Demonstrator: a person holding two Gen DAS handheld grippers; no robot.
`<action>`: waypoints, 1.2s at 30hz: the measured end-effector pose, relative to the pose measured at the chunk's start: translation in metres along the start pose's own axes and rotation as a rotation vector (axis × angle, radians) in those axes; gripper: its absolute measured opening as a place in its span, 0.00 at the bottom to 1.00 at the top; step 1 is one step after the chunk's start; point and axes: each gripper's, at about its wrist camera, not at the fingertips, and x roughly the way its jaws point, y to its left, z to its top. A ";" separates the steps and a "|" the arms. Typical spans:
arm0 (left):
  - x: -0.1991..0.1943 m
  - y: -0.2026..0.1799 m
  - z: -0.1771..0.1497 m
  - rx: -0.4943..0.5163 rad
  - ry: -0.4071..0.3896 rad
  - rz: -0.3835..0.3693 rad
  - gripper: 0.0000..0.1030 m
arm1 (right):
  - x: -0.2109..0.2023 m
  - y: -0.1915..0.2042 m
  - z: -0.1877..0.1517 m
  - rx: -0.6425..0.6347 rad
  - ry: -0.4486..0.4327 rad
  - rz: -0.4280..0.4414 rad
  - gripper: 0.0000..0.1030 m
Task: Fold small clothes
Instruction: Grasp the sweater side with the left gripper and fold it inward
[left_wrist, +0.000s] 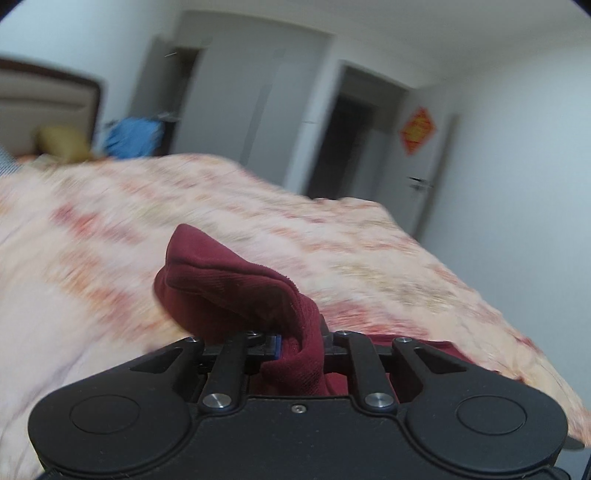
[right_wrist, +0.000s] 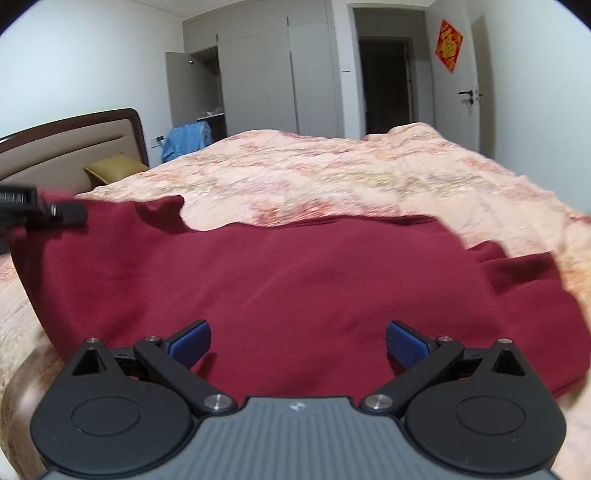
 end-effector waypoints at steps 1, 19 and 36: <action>0.002 -0.014 0.005 0.039 0.001 -0.026 0.15 | -0.005 -0.005 0.002 -0.011 -0.009 -0.014 1.00; 0.034 -0.171 -0.069 0.372 0.280 -0.329 0.18 | -0.120 -0.121 -0.046 0.000 -0.016 -0.412 1.00; 0.027 -0.161 -0.063 0.285 0.305 -0.388 0.39 | -0.118 -0.134 -0.057 0.036 0.017 -0.471 1.00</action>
